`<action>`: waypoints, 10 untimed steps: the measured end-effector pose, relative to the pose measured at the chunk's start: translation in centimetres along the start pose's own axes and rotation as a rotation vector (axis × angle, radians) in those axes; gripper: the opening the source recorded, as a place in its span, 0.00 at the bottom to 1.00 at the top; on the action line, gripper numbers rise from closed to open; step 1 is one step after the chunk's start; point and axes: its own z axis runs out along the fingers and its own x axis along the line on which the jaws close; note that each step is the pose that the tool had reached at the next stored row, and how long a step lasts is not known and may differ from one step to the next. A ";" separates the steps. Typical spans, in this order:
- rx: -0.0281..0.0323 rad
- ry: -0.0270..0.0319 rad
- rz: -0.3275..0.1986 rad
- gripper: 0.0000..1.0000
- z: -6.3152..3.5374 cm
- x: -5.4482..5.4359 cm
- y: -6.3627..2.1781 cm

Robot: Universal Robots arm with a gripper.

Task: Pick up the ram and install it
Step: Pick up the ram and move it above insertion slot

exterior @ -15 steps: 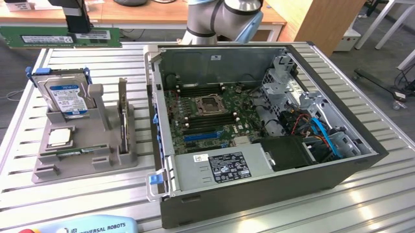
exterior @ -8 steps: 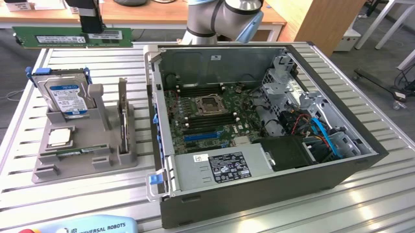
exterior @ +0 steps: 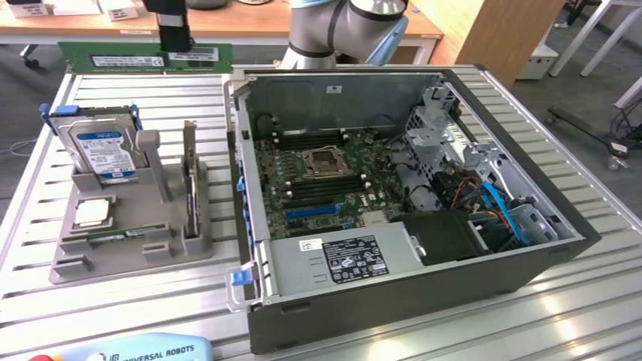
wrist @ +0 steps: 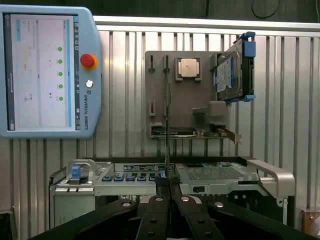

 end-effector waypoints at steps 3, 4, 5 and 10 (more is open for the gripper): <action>0.0000 0.0000 0.000 0.12 -0.03 0.0 -0.95; 0.0000 0.0000 0.000 0.12 -0.04 0.0 -1.22; 0.0000 0.0000 0.000 0.12 -0.05 0.0 -1.47; 0.0000 0.0000 0.000 0.12 -0.08 0.0 -2.41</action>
